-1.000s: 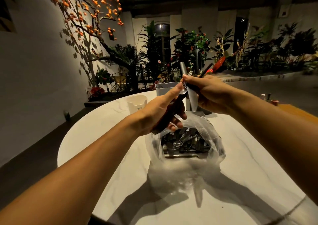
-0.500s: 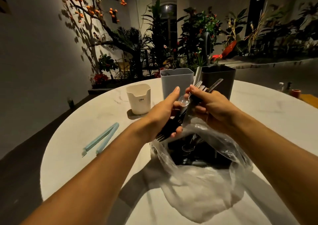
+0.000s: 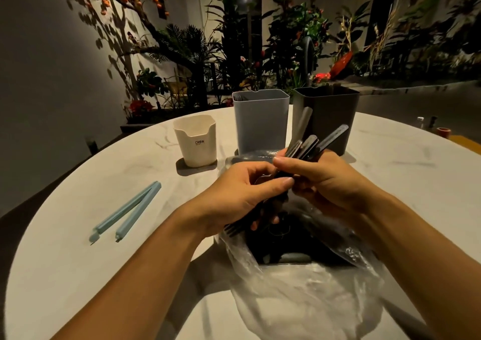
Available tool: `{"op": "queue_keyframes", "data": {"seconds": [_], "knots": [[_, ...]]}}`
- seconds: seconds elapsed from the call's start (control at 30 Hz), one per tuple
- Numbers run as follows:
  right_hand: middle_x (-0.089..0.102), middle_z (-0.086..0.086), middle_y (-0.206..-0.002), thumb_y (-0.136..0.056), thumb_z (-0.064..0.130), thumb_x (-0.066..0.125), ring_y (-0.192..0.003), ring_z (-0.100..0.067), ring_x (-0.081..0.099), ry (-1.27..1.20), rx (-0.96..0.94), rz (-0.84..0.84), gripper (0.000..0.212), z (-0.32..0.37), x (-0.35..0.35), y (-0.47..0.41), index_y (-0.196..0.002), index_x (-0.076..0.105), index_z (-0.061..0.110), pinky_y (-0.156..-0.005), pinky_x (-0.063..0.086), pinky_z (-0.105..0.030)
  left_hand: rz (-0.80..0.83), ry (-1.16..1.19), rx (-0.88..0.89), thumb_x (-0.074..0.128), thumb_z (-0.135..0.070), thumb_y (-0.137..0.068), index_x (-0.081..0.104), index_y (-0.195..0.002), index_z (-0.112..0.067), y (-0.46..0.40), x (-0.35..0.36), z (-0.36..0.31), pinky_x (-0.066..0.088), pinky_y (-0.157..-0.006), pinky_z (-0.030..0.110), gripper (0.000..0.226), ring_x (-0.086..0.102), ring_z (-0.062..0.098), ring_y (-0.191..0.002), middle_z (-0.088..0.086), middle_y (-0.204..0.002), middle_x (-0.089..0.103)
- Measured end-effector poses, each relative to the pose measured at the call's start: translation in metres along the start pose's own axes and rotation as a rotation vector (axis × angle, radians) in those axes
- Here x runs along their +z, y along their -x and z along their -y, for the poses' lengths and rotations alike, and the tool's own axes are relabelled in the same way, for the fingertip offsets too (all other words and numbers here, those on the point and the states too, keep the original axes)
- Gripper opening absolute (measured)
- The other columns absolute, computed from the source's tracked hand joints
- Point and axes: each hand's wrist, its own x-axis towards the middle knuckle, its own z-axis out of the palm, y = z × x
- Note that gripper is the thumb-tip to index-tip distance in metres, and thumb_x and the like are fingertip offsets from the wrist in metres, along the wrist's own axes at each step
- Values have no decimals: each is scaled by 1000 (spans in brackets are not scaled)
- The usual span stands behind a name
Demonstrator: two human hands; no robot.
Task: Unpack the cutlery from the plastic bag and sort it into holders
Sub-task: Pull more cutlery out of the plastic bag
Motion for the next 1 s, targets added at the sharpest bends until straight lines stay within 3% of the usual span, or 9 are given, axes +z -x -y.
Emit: {"op": "queue_keyframes", "data": {"seconds": [0.13, 0.23, 0.33, 0.4, 0.47, 0.6, 0.8, 0.9, 1.0], "knots": [[71, -11, -83, -87, 21, 68, -74, -16, 68, -4, 79, 24, 27, 3, -6, 8, -100, 71, -2, -65, 52, -23, 46, 28, -3, 58, -32, -96, 60, -122, -19, 6, 4, -2, 52, -46, 23, 29, 74, 24, -72, 1, -102, 76], [72, -11, -88, -84, 23, 70, -78, -17, 67, 10, 106, 37, 28, 5, -6, 12, -103, 73, 4, -71, 50, -28, 45, -30, 3, 56, -31, -97, 61, -121, -24, 9, 4, 1, 54, -51, 27, 25, 72, 19, -65, -6, -92, 75], [67, 0, -59, -89, 18, 64, -53, -8, 63, -6, 105, -3, 25, 7, -6, 13, -107, 68, 2, -66, 44, -28, 60, -65, 21, 53, -32, -99, 63, -121, -24, 9, 4, 5, 56, -61, 36, 25, 67, 16, -61, -3, -84, 73], [59, 4, -45, -93, 16, 59, -40, -6, 56, -15, 100, -36, 26, 7, -5, 14, -111, 64, -2, -65, 38, -29, 66, -73, 25, 50, -32, -101, 62, -122, -22, 8, 4, 6, 53, -56, 31, 26, 64, 15, -58, -2, -81, 71], [63, 3, -50, -89, 18, 63, -48, -7, 60, -11, 101, -48, 29, 8, -3, 15, -111, 65, -1, -65, 41, -29, 69, -72, 21, 47, -32, -102, 62, -117, -19, 8, 5, 6, 49, -50, 24, 24, 62, 15, -56, 0, -80, 69], [74, -6, -92, -76, 31, 72, -91, -19, 67, -1, 89, -129, 41, 5, -3, 12, -109, 72, 7, -69, 50, -29, 66, -55, 8, 44, -33, -104, 60, -110, -11, 8, 4, 7, 46, -46, 21, 28, 59, 15, -55, 3, -81, 67], [76, -7, -90, -82, 14, 72, -83, -16, 74, -56, -5, -253, 38, 2, 3, 9, -119, 61, 8, -72, 56, -32, -37, -87, 56, 45, -33, -105, 64, -105, -12, 6, 5, 9, 47, -50, 29, 27, 57, 17, -53, 0, -76, 68], [69, -12, -104, -77, 23, 73, -93, -25, 72, -211, -72, -338, 44, 6, 4, 9, -116, 59, 9, -76, 60, -33, -81, -95, 89, 45, -33, -105, 61, -100, -17, 6, 6, 10, 47, -46, 26, 23, 56, 18, -54, -1, -74, 68], [62, -6, -103, -95, 29, 59, -97, -19, 65, -101, -258, -529, 19, 14, -2, 12, -106, 58, 13, -89, 57, -38, -87, -91, 86, 44, -32, -105, 59, -98, -15, 5, 5, 10, 46, -46, 24, 24, 55, 17, -55, -1, -74, 67]]}}
